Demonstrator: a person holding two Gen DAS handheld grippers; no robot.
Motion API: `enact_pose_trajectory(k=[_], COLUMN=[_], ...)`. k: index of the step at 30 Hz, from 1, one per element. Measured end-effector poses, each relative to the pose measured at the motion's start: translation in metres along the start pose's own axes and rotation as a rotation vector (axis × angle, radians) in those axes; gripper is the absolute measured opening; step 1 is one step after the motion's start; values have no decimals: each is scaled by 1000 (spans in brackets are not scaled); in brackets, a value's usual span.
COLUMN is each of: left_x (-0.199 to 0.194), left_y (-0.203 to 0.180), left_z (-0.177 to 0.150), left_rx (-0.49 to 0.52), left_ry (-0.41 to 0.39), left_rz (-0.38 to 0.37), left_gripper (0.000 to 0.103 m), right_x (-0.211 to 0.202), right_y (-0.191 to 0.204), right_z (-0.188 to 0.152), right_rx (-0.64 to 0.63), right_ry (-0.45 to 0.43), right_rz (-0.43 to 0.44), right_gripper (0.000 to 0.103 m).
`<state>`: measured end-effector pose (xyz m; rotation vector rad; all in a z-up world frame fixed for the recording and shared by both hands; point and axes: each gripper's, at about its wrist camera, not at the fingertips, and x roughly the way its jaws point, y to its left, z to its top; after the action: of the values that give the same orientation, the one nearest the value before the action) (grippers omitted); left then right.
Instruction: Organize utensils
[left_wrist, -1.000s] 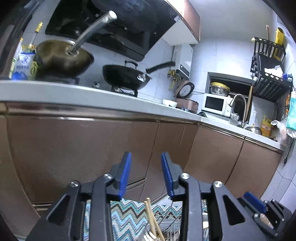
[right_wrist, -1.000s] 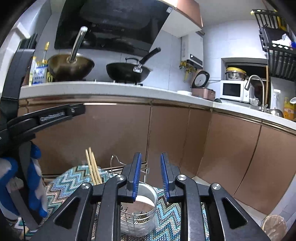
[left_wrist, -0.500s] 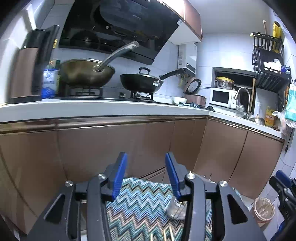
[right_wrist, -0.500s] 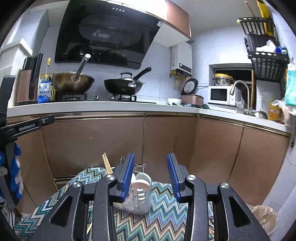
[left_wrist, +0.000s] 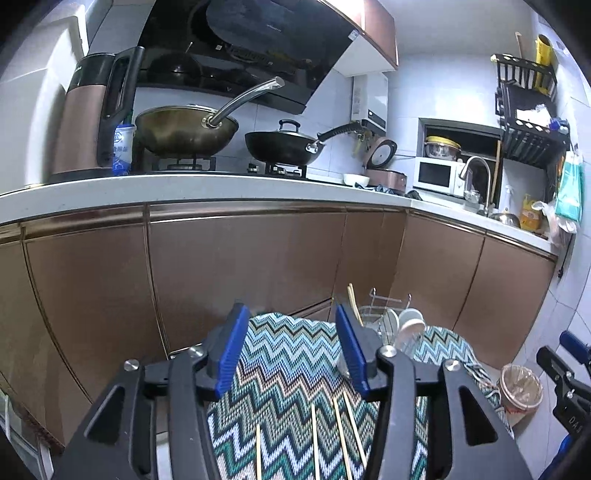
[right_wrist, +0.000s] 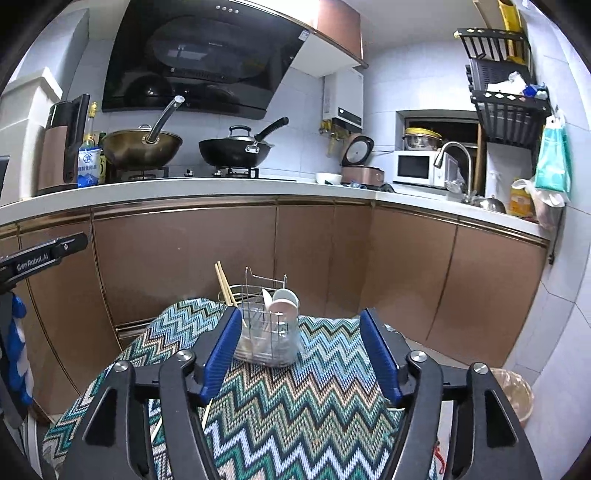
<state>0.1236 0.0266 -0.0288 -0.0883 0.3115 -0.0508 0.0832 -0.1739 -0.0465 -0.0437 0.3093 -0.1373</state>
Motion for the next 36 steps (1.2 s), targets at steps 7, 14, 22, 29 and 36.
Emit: enact_pose_trajectory(k=[7,14,22,29,36], left_x=[-18,-32,-41,-45,-51], left_y=[-12,-16,-17,-17,-13], left_z=[-13,-23,-29,-32,-31], left_rx=[53,84,97,106,99], left_ry=[12,20,22,21,-3], left_rz=[-2,-3,-3,-7,-10], left_gripper=[49,51,52,52,53], right_x=[-25,-42,-48,-51,-53], right_y=[5,0,0,1,4], right_z=[-5,-6,-5,-5,-5], right_rx=[-16,6,9,12,-1], right_ry=[-20,-43,-57,-64,-71], right_rz=[-41,-63,-73,-77,-78], right_gripper=[79,90,98,100,103])
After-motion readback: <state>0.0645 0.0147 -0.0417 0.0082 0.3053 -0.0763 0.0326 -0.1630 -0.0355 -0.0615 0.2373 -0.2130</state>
